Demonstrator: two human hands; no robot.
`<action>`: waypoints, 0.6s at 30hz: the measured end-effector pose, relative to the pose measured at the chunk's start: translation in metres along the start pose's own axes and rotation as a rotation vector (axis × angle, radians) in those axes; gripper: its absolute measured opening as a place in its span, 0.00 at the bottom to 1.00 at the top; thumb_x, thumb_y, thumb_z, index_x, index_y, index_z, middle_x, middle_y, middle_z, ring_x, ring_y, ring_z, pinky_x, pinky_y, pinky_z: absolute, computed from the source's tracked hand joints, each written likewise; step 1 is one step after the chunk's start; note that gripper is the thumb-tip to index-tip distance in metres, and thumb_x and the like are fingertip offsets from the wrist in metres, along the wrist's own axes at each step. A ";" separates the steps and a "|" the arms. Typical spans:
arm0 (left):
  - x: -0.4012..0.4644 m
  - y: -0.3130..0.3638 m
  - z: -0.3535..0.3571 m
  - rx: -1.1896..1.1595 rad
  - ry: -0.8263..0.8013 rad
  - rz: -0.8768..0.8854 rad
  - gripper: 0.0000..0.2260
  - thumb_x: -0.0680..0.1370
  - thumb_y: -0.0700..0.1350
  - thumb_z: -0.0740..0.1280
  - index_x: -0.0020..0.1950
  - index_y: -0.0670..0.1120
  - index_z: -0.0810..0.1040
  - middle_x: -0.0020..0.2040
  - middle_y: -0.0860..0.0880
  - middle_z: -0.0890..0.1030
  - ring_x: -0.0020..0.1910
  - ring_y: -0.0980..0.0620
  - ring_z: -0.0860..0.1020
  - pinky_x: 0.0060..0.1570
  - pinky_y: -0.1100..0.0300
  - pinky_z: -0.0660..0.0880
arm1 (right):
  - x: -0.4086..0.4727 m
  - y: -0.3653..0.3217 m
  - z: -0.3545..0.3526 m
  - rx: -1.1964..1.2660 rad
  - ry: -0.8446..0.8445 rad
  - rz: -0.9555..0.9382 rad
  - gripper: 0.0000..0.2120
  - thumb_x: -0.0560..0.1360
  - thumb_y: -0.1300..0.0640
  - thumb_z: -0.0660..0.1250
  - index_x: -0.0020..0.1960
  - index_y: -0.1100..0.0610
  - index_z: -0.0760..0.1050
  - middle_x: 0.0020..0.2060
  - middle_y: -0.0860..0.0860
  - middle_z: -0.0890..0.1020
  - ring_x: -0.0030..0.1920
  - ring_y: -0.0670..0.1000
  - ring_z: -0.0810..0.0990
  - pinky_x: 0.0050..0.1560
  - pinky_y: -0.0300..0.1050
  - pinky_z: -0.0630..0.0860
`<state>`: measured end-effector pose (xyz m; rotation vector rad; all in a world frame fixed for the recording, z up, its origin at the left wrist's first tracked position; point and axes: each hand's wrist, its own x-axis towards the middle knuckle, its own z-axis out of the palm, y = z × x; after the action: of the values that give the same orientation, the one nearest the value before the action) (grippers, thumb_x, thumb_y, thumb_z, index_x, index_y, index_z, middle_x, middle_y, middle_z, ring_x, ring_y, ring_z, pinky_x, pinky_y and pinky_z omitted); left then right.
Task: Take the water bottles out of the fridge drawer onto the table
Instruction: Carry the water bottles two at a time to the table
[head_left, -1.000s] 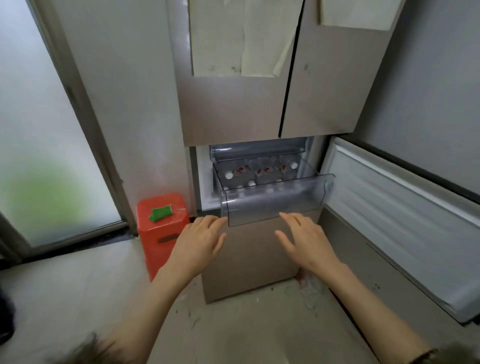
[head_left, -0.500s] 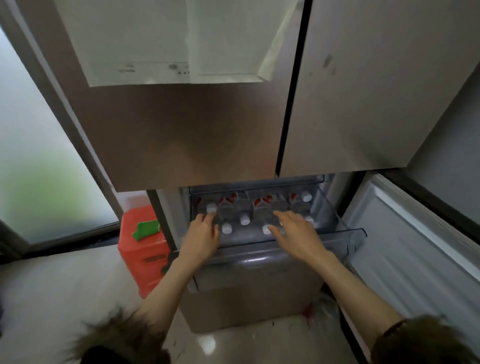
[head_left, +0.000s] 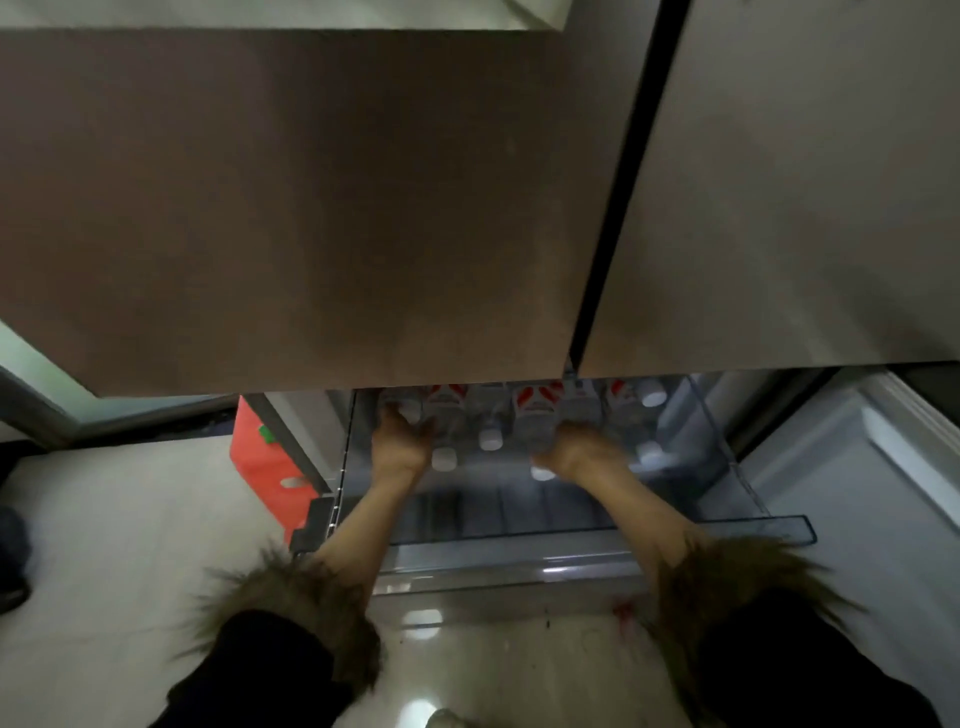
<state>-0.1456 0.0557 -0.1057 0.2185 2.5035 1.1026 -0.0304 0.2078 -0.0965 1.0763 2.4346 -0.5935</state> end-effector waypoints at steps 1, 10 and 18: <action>0.004 0.001 0.001 -0.041 0.011 -0.029 0.25 0.75 0.46 0.68 0.67 0.38 0.65 0.64 0.36 0.73 0.62 0.37 0.72 0.57 0.53 0.69 | 0.005 -0.001 0.003 0.003 -0.006 0.016 0.18 0.75 0.46 0.61 0.59 0.57 0.73 0.57 0.56 0.77 0.56 0.57 0.77 0.60 0.53 0.72; 0.025 -0.008 0.005 -0.245 0.078 -0.096 0.17 0.70 0.41 0.71 0.55 0.37 0.72 0.55 0.35 0.79 0.53 0.36 0.78 0.51 0.42 0.76 | 0.022 -0.003 0.016 0.081 -0.059 0.085 0.16 0.75 0.50 0.63 0.57 0.59 0.73 0.57 0.58 0.78 0.55 0.57 0.79 0.59 0.50 0.75; 0.069 -0.069 0.036 -0.350 0.057 -0.199 0.43 0.43 0.54 0.70 0.54 0.34 0.75 0.48 0.34 0.81 0.45 0.38 0.82 0.41 0.43 0.81 | 0.009 0.006 0.006 0.364 -0.126 0.152 0.17 0.74 0.57 0.68 0.60 0.63 0.72 0.58 0.59 0.78 0.50 0.56 0.82 0.51 0.45 0.80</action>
<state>-0.1921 0.0534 -0.1982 -0.1587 2.2691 1.4481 -0.0305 0.2136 -0.1075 1.3056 2.1619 -1.0475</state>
